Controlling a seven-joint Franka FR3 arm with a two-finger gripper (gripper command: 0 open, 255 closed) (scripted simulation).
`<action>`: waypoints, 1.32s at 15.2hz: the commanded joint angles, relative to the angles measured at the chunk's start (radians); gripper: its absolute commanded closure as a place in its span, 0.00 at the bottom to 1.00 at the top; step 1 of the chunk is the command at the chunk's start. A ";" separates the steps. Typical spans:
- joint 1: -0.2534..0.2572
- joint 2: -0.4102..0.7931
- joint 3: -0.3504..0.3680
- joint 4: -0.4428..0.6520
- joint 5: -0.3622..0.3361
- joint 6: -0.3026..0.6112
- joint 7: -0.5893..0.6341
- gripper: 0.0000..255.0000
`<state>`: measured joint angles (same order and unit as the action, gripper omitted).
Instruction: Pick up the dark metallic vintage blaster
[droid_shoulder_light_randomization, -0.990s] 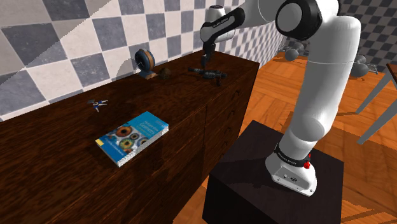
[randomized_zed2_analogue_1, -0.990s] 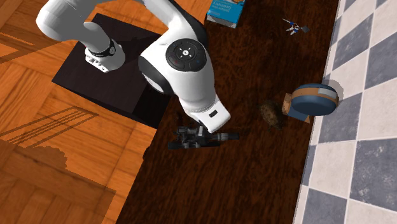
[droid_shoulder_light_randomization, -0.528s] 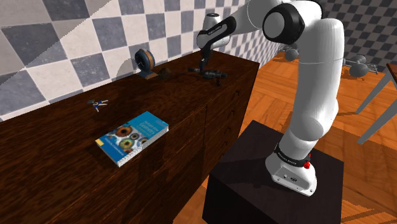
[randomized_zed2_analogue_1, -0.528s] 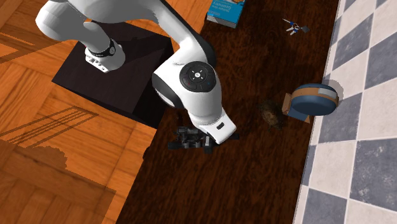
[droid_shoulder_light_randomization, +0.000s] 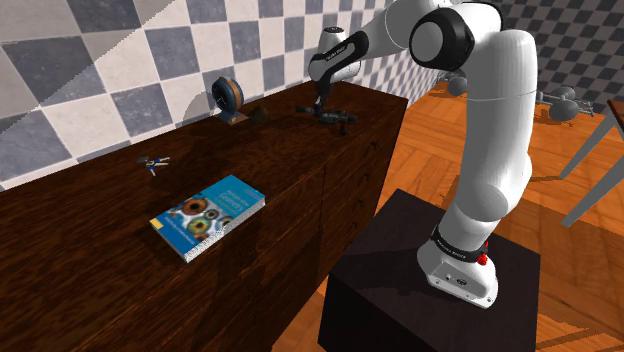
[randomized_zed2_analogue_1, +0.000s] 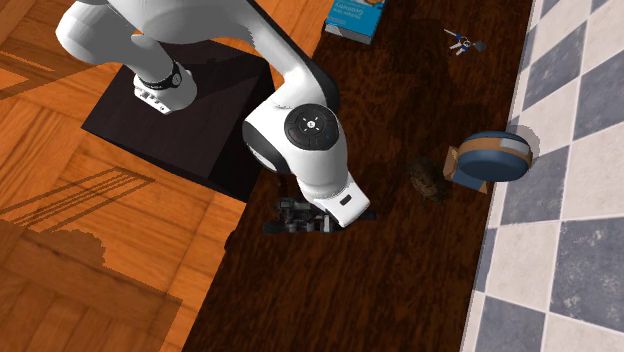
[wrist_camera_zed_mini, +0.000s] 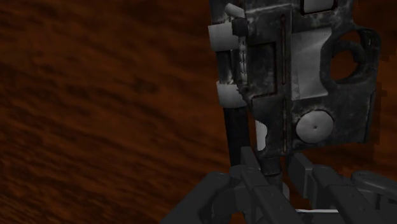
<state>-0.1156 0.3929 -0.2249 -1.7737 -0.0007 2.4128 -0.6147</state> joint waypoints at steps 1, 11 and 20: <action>0.000 0.001 0.000 -0.001 0.000 0.000 0.000 1.00; 0.002 -0.028 -0.003 0.026 -0.005 -0.056 -0.001 1.00; 0.005 -0.070 -0.007 0.091 -0.013 -0.162 -0.002 1.00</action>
<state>-0.1111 0.3286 -0.2315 -1.6874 -0.0128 2.2607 -0.6166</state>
